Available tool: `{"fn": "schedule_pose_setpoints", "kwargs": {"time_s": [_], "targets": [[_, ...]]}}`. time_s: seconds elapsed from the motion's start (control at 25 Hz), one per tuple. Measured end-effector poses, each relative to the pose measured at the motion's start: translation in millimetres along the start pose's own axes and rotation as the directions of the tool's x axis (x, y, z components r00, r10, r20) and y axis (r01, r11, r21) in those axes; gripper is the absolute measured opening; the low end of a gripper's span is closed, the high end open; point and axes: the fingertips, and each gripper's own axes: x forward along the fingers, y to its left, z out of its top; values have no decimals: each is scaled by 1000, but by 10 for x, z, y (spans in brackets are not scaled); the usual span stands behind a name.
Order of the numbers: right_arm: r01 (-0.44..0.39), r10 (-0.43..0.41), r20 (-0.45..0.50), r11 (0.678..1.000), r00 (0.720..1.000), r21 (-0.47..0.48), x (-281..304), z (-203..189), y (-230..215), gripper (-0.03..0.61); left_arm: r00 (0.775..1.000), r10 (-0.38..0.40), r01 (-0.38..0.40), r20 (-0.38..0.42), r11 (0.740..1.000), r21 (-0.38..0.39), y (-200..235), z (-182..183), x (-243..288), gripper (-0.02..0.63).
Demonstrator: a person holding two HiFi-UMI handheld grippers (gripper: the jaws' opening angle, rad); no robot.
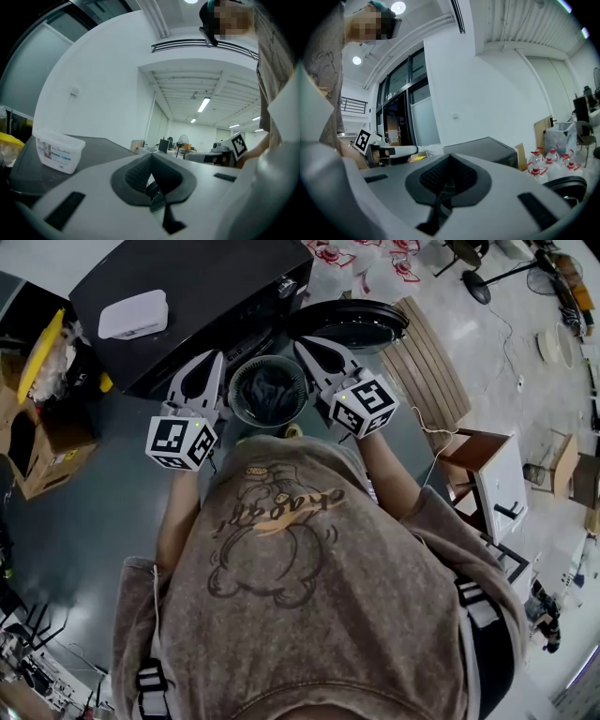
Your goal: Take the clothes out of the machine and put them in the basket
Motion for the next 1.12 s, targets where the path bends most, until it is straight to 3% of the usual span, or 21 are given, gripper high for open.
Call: {"fn": "schedule_pose_setpoints", "kwargs": {"time_s": [1.12], "targets": [[-12, 12, 8, 1000, 1000, 6, 40, -10, 8, -5, 999, 48, -48, -9, 998, -31, 53, -25, -92, 8]]}}
